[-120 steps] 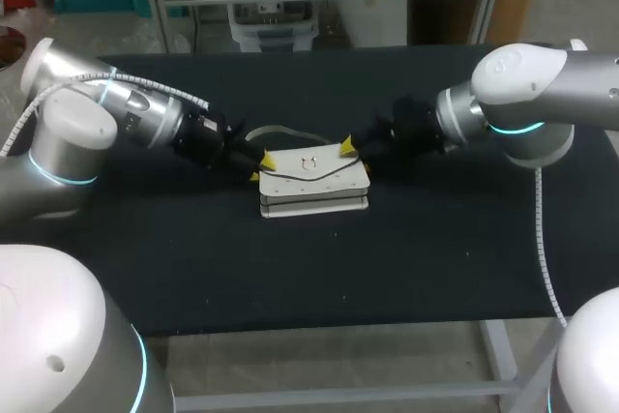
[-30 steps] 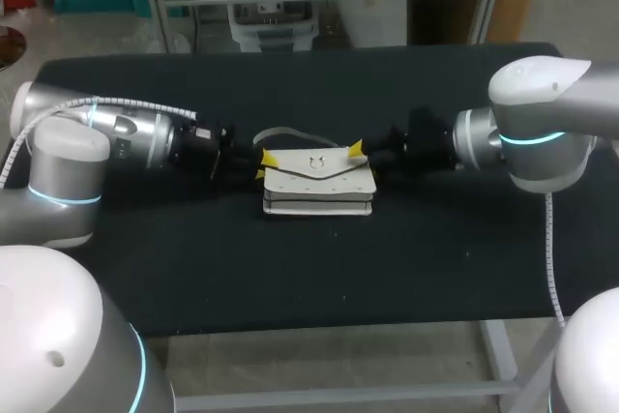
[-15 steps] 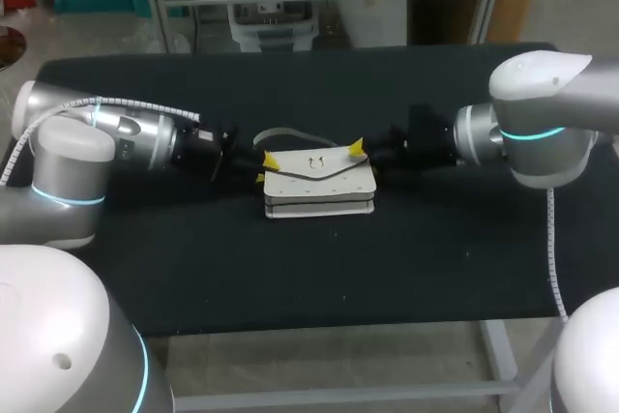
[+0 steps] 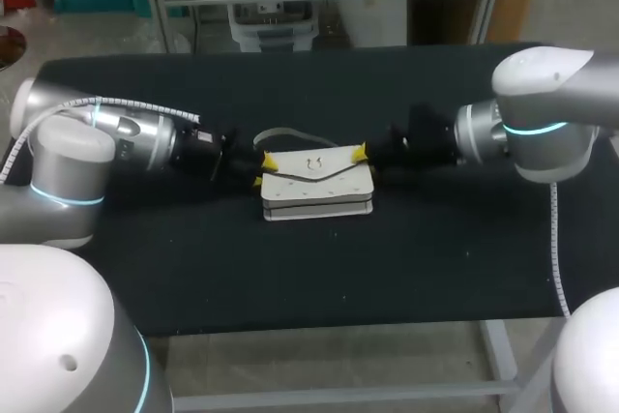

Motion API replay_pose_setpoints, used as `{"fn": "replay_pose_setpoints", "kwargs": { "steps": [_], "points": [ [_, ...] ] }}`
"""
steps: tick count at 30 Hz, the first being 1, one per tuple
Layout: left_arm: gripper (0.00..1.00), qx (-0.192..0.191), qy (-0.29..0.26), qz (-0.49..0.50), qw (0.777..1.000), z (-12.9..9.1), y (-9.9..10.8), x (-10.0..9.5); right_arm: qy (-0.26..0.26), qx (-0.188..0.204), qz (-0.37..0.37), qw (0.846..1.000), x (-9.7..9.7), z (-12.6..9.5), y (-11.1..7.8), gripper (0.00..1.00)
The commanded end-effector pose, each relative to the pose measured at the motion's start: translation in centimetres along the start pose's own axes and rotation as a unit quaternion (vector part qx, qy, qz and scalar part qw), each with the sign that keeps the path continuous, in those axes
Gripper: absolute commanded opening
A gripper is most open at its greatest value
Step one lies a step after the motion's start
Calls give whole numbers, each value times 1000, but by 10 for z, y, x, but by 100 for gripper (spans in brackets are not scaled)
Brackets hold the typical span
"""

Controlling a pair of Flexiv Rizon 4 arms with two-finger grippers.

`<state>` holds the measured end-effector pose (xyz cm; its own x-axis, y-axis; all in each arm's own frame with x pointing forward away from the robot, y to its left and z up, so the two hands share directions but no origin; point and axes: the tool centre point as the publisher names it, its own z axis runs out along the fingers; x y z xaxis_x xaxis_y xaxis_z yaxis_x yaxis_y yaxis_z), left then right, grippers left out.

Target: Pick up the bag, open it, inspect its contents, close it, and place it on the opposite side

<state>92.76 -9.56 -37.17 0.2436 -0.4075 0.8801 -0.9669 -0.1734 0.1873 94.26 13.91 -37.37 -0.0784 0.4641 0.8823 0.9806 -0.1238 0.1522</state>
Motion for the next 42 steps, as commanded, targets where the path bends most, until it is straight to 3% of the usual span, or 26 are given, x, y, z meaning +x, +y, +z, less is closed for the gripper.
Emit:
{"fn": "replay_pose_setpoints", "kwargs": {
  "steps": [1,7,12,13,14,16,21,24,28,36,42],
  "points": [
    [100,11,-11,2,1000,-2,11,7,-5,-4,-7,1000,8,-13,-4,100],
    [100,16,-13,8,1000,-12,23,5,-21,7,-20,1000,11,-30,-7,100],
    [100,20,-5,2,1000,-19,24,-2,-34,5,-12,999,1,-42,-8,100],
    [93,15,-2,0,1000,-19,24,-2,-35,5,-12,999,0,-43,-8,100],
    [70,8,-2,-1,1000,-20,24,-3,-36,5,-11,999,-2,-46,-9,100],
    [47,7,-5,0,1000,-18,24,-2,-46,8,-14,999,-2,-52,-8,100],
    [23,5,-15,9,1000,-12,26,2,-63,15,-28,998,-3,-68,-8,100],
    [20,1,-20,11,1000,-8,26,2,-73,21,-35,996,-3,-74,-9,100],
    [0,-17,-26,11,999,-3,25,1,-87,23,-32,995,-8,-83,-8,100],
    [0,-26,-58,8,998,1,24,-8,-115,35,-26,992,-18,-95,-4,100],
    [0,-25,-79,4,997,-3,12,-9,-144,40,-45,988,-23,-109,-3,100]
  ]
}}
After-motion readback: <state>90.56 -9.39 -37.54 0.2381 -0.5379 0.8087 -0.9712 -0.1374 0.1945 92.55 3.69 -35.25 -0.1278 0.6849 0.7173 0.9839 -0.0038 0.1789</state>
